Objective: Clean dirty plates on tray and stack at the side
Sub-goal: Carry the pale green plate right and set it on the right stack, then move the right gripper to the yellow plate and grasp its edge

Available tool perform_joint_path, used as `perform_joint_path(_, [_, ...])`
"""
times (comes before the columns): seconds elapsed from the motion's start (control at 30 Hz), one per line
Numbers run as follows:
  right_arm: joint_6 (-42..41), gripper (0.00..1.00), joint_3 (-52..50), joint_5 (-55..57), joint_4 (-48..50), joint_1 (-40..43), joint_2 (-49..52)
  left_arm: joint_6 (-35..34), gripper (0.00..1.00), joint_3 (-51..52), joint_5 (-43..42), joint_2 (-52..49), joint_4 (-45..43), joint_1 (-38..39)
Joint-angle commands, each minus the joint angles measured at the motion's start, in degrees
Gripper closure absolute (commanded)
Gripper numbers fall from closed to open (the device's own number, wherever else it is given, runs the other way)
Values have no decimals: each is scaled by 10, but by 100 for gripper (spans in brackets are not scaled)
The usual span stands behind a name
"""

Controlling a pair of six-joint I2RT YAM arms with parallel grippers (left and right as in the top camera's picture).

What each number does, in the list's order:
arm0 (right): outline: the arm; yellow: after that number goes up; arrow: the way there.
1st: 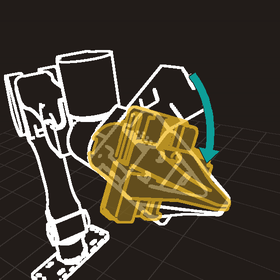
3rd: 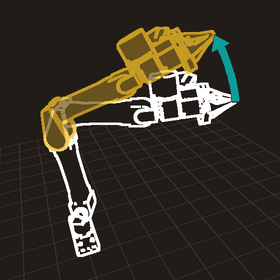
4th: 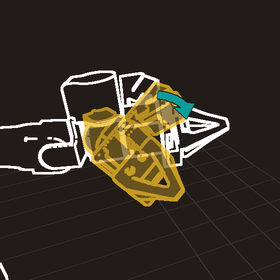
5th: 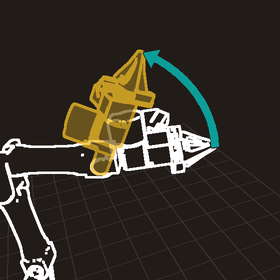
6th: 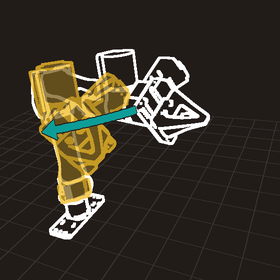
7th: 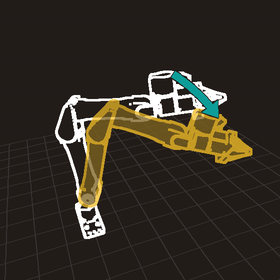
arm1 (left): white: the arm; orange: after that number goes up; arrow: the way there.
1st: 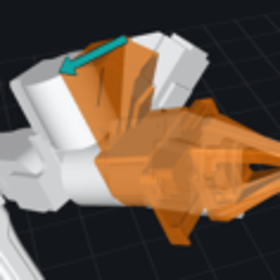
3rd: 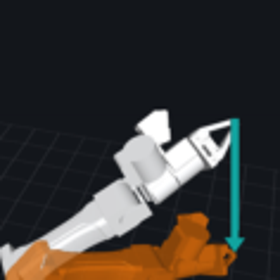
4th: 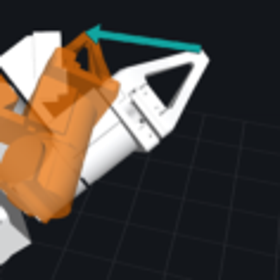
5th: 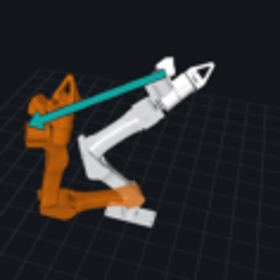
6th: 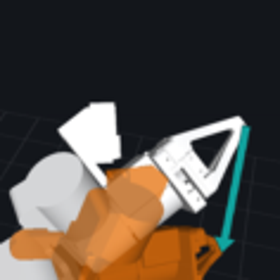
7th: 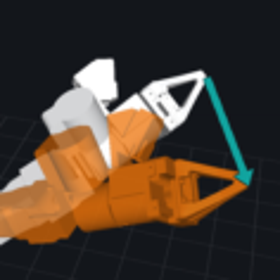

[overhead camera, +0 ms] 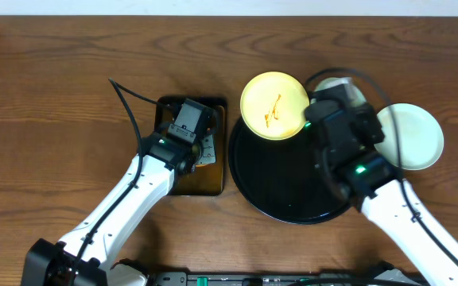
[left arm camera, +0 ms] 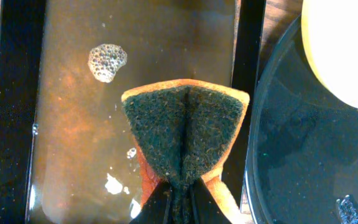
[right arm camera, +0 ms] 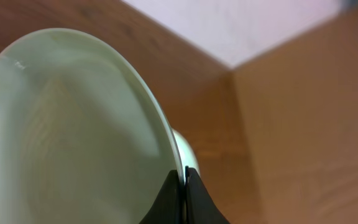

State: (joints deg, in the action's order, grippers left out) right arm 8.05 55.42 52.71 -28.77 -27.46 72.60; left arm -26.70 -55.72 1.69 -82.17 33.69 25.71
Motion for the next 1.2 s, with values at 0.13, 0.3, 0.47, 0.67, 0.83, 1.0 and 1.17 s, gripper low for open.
perform_joint_path(0.13, [-177,99,11,-123,-6,155,-3,10,92,2,7,5,1,-2])
perform_joint_path(0.3, [-242,99,11,-202,-8,281,-2,10,92,2,7,5,2,-2])
perform_joint_path(0.47, [-275,99,11,-243,-9,382,12,10,92,2,7,5,2,-2])
perform_joint_path(0.67, [-294,99,11,-267,-2,459,63,10,92,2,7,5,2,-2])
perform_joint_path(0.83, [-296,99,11,-316,23,493,111,10,92,2,7,5,1,-2])
perform_joint_path(1.0, [-256,63,11,-386,57,493,119,10,92,2,7,5,2,-2])
perform_joint_path(1.17, [-191,59,12,-531,68,469,106,10,92,2,7,5,2,-2])
